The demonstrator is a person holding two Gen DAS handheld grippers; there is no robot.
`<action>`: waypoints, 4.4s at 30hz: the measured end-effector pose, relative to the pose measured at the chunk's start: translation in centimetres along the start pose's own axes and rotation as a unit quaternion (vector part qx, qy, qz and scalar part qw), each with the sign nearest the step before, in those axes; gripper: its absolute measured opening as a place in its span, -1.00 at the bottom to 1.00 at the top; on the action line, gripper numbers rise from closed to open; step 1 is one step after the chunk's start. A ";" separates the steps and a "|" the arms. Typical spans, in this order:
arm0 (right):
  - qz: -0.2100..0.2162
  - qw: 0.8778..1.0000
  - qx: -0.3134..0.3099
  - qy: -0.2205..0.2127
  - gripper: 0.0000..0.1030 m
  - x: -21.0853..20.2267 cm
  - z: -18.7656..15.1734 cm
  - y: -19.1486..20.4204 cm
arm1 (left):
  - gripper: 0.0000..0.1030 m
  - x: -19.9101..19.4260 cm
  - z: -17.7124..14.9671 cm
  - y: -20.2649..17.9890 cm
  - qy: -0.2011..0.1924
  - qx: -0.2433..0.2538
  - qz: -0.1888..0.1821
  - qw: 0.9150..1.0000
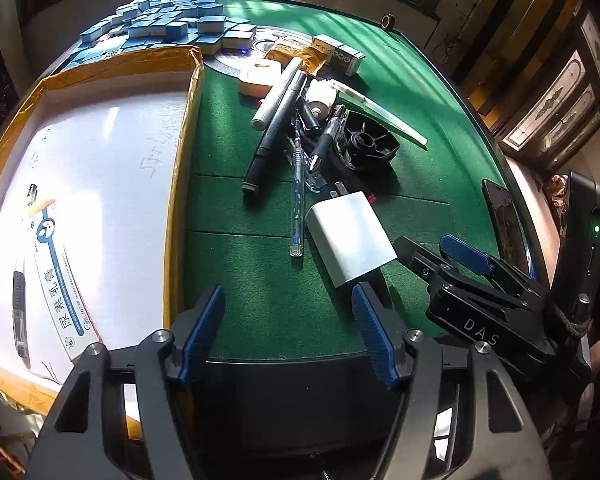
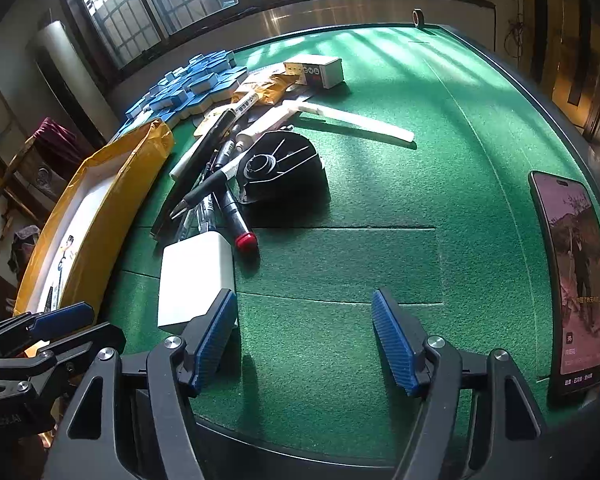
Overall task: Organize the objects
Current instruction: 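Move the left tool back over the white charger on the table, then close the left tool on the white charger and lift it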
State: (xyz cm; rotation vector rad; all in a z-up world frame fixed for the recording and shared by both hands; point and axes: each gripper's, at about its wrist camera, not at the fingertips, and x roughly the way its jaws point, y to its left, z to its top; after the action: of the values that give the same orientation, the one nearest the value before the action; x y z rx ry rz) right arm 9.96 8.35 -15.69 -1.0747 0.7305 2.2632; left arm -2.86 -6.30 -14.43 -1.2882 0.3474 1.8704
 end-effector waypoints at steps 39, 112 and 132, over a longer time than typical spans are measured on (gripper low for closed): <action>-0.064 0.990 -0.128 0.008 0.98 0.2 -2.5 1.4 | -0.07 4.1 1.9 -3.0 0.043 0.015 -0.042 0.998; -0.067 0.992 -0.103 0.003 0.96 -0.5 -3.0 1.6 | -0.09 4.9 1.9 -4.6 -0.001 0.101 0.004 0.995; -0.010 0.996 -0.085 -0.004 0.07 -1.3 -2.4 2.4 | -0.13 1.1 1.0 0.9 -0.041 -0.007 -0.073 0.996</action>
State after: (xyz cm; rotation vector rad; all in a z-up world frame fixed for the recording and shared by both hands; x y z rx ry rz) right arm 10.33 4.81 -15.35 -1.1451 0.5300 2.3442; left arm -4.36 -5.72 -15.16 -1.2098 0.1919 1.7992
